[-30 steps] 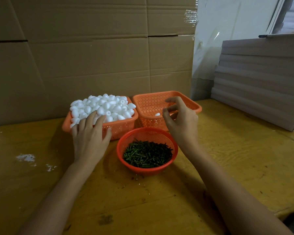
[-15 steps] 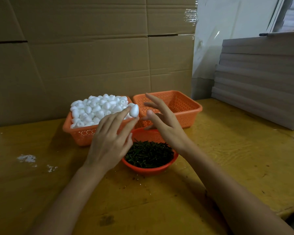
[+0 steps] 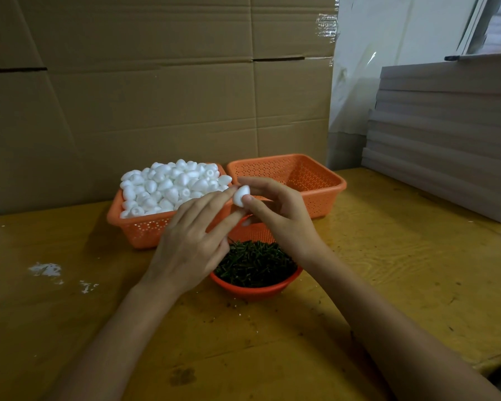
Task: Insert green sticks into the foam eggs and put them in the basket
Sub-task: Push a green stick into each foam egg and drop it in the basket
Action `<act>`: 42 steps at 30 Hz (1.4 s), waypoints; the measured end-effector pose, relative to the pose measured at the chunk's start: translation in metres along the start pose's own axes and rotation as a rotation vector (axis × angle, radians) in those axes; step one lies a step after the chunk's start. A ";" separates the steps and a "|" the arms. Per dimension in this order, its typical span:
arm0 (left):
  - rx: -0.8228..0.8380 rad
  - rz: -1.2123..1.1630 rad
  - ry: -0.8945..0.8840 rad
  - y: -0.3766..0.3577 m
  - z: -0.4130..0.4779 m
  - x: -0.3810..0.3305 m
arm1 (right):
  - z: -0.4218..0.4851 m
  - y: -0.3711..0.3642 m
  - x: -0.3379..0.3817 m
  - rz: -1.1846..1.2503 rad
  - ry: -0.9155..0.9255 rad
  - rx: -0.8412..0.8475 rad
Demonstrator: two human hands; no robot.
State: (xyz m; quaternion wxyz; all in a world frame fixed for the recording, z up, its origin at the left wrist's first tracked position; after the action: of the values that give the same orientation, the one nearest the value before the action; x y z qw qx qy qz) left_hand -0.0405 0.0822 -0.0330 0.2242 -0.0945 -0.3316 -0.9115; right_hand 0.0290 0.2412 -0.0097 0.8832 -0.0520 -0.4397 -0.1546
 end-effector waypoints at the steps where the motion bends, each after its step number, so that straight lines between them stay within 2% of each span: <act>1: -0.002 -0.010 0.002 0.000 0.000 0.000 | 0.000 0.000 0.000 0.014 -0.003 -0.008; 6: -0.022 -0.134 0.055 0.003 0.000 -0.002 | 0.001 0.002 -0.002 0.113 -0.061 -0.051; 12: -0.071 -0.432 0.307 0.005 0.000 0.002 | 0.000 0.005 0.000 0.044 -0.107 -0.039; 18: -0.106 -0.456 0.294 0.004 0.001 0.001 | -0.005 -0.006 -0.001 -0.042 -0.134 0.090; 24: -0.209 -0.553 0.344 0.002 -0.002 0.010 | -0.002 -0.003 -0.004 -0.015 -0.166 0.080; 25: -0.226 -0.565 0.369 0.001 -0.003 0.013 | -0.002 -0.002 -0.005 -0.063 -0.155 0.071; 27: -0.256 -0.585 0.429 0.000 -0.006 0.017 | 0.000 0.004 -0.007 -0.436 -0.053 0.088; 29: -0.278 -0.604 0.499 -0.001 -0.008 0.021 | -0.002 0.002 -0.011 -0.906 0.051 0.228; 31: -0.290 -0.631 0.556 -0.002 -0.009 0.025 | -0.007 -0.003 -0.019 -1.108 0.040 0.393; 35: -0.309 -0.697 0.612 -0.001 -0.009 0.028 | -0.013 -0.010 -0.033 -1.108 -0.084 0.562; 42: -0.295 -0.846 0.692 -0.002 -0.009 0.028 | -0.011 -0.006 -0.032 -0.996 -0.131 0.573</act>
State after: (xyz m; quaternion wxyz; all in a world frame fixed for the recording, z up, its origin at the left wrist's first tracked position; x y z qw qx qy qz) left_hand -0.0661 0.0680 -0.0314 -0.0806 0.3205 -0.1168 -0.9366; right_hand 0.0174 0.2407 -0.0416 0.6537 0.3929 -0.4894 -0.4227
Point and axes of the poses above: each hand's wrist, its own z-axis towards the middle knuckle, its own y-axis out of the back of the hand, x = y × z, the point moved 5 cm from there along z, towards the middle knuckle
